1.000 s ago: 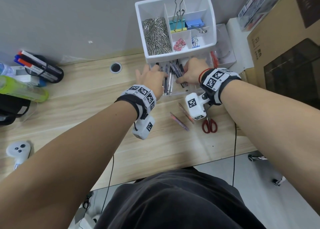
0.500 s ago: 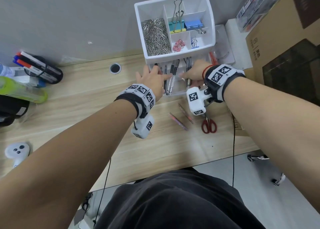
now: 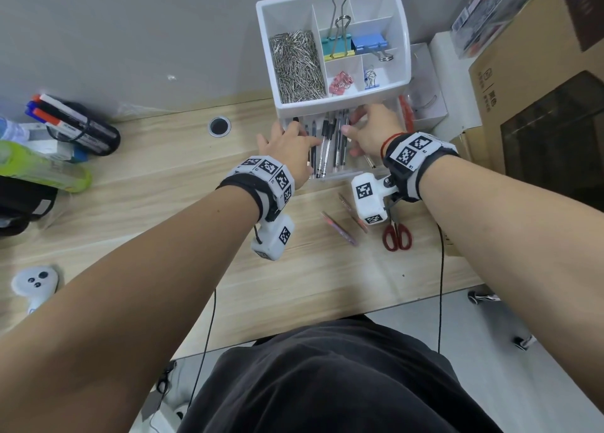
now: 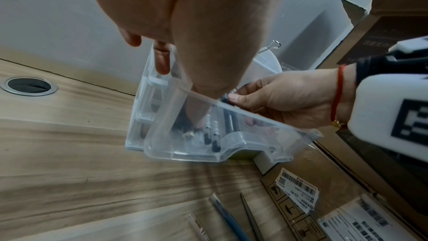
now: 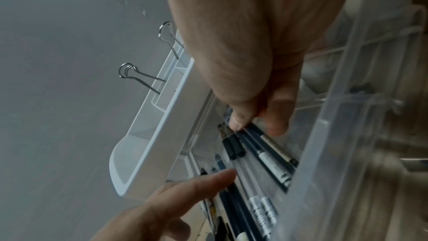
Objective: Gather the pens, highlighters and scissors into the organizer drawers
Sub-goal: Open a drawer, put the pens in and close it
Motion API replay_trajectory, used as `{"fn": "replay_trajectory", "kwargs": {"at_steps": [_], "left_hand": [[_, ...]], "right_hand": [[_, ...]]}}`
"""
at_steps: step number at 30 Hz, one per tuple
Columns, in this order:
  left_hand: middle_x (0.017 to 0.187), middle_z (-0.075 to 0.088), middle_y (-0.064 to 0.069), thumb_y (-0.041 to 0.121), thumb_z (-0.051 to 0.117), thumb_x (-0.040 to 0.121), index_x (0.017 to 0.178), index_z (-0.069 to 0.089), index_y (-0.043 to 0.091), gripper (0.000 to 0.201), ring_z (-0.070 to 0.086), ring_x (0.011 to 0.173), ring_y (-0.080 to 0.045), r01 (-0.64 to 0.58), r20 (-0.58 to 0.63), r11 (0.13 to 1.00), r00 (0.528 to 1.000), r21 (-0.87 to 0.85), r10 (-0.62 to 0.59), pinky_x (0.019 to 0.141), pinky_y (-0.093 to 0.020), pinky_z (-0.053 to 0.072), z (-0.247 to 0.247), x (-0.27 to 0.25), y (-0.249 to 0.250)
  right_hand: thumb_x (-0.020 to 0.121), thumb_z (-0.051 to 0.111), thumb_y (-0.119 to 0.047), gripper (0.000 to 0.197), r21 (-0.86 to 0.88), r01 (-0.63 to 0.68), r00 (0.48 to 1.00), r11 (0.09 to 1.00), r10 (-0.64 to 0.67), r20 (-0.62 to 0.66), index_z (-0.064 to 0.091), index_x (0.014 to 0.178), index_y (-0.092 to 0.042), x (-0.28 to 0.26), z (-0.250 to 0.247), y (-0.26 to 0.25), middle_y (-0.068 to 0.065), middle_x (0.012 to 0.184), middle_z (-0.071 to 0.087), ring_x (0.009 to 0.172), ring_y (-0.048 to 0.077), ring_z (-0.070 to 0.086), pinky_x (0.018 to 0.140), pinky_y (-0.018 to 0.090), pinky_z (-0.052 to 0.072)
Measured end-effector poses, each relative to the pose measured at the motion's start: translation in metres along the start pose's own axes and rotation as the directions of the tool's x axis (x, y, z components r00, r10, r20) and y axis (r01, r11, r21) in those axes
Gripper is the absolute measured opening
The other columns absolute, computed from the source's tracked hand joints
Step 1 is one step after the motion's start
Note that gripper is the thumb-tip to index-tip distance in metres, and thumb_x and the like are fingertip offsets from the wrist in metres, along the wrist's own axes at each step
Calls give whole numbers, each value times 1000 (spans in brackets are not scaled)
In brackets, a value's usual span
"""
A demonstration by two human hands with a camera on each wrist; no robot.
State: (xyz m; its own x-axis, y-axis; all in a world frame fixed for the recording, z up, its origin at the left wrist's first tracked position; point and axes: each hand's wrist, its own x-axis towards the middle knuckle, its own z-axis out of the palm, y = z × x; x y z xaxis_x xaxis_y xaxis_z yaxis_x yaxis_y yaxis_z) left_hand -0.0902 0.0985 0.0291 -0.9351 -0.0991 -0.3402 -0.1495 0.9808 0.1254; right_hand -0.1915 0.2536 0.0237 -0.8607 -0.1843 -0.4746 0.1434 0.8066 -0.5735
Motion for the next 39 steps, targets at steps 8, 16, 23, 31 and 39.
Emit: {"fn": "replay_trajectory", "kwargs": {"at_steps": [8, 16, 23, 31, 39], "left_hand": [[146, 36, 3, 36, 62, 91, 143, 33, 56, 63, 33, 125, -30, -36, -21, 997, 999, 69, 37, 92, -43, 30, 3, -1, 2], [154, 29, 0, 48, 54, 93, 142, 33, 57, 55, 30, 129, -32, -51, -27, 989, 998, 141, 55, 95, -48, 32, 6, -2, -4], [157, 22, -3, 53, 41, 98, 147, 19, 57, 54, 32, 126, -34, -104, -43, 972, 992, 213, 116, 91, -48, 34, 6, -4, -7], [150, 33, -2, 54, 45, 96, 145, 33, 52, 50, 35, 124, -35, -165, -91, 954, 977, 249, 193, 94, -52, 33, -1, -9, -7], [158, 27, 6, 44, 36, 103, 148, 29, 49, 46, 32, 129, -34, -355, -29, 856, 919, 375, 394, 99, -56, 31, -4, -9, -4]], "right_hand": [[85, 57, -68, 60, -403, -17, 1000, 915, 22, 8, 59, 67, -10, 7, 1, -3, 0, 46, 57, 50, 16, 57, 49, 25, 35], [95, 55, -52, 47, -438, 69, 997, 896, -44, 66, 54, 77, -9, 15, 0, -4, 5, 69, 56, 74, 26, 58, 72, 33, 49], [77, 65, -70, 60, -515, 65, 998, 855, -57, 31, 59, 81, -10, 13, 12, -8, 8, 77, 63, 72, 27, 61, 61, 31, 44], [95, 61, -39, 24, -315, 178, 984, 932, -161, 78, 62, 96, -15, 11, 7, -9, 10, 94, 69, 76, 28, 67, 68, 33, 54], [90, 64, -18, 13, -346, 213, 977, 914, -190, 101, 65, 103, -14, 8, 3, -6, 5, 96, 63, 101, 29, 63, 84, 27, 45]]}}
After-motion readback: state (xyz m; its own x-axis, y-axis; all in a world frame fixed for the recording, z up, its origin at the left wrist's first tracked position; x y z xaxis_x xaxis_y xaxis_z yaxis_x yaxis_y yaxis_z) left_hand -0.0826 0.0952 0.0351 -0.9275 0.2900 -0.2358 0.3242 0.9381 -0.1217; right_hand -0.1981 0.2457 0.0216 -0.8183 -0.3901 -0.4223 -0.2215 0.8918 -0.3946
